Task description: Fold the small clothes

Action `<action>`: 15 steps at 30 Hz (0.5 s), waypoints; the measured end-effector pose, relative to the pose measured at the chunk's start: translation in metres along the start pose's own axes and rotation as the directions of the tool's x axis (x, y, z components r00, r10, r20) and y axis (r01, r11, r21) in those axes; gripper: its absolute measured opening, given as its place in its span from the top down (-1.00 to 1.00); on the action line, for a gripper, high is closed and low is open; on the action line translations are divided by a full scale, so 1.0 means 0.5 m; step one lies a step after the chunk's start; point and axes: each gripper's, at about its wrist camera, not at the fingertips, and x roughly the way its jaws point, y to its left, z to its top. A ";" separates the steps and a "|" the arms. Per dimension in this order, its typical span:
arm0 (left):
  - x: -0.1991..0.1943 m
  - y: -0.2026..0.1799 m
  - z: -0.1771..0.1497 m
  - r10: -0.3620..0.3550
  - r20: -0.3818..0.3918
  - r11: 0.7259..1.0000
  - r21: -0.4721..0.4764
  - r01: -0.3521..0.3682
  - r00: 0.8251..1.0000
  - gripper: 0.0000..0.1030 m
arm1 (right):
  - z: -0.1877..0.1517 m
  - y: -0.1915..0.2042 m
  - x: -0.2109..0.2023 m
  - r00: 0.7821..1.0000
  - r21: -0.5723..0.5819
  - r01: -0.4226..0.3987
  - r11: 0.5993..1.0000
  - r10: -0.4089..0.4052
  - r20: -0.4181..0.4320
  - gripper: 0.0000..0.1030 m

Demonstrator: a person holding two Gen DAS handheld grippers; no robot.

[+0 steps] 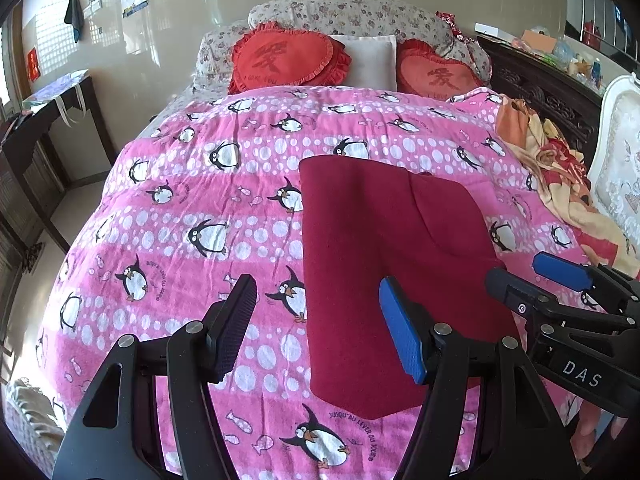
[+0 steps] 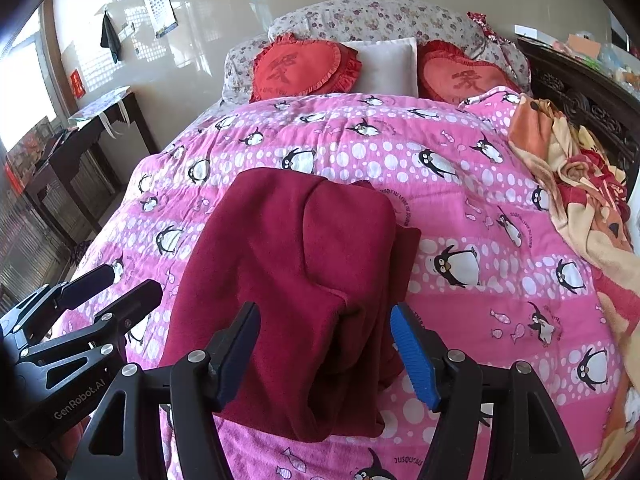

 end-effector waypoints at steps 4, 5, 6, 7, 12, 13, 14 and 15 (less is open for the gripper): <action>0.003 -0.001 0.000 0.001 -0.003 1.000 0.002 -0.001 1.000 -0.25 | 0.000 -0.001 0.005 1.000 0.005 -0.003 1.000 0.003 -0.006 -0.27; 0.003 -0.001 0.000 0.001 -0.004 1.000 0.002 -0.001 1.000 -0.25 | 0.001 -0.001 0.006 1.000 0.006 -0.004 1.000 0.004 -0.007 -0.27; 0.005 -0.001 -0.001 0.001 -0.006 1.000 0.000 -0.001 1.000 -0.25 | 0.001 -0.001 0.007 1.000 0.005 -0.004 1.000 0.004 -0.007 -0.27; 0.008 -0.002 -0.001 0.000 -0.009 1.000 -0.002 0.000 1.000 -0.25 | 0.001 0.000 0.007 1.000 0.004 -0.002 1.000 0.002 -0.007 -0.28; 0.019 -0.001 -0.001 -0.003 -0.014 1.000 -0.007 0.003 1.000 -0.25 | 0.001 0.000 0.012 1.000 0.007 -0.005 1.000 0.005 -0.014 -0.28; 0.019 -0.001 -0.001 -0.008 -0.013 1.000 -0.009 0.008 1.000 -0.25 | 0.001 0.000 0.015 1.000 0.006 -0.006 1.000 0.006 -0.017 -0.28; 0.021 0.000 -0.002 -0.020 -0.011 1.000 -0.012 0.020 1.000 -0.25 | 0.000 0.000 0.017 1.000 0.006 -0.006 1.000 0.006 -0.019 -0.28; 0.022 0.002 -0.002 -0.023 -0.008 1.000 -0.014 0.023 1.000 -0.25 | 0.000 -0.001 0.019 1.000 0.006 -0.007 1.000 0.007 -0.021 -0.28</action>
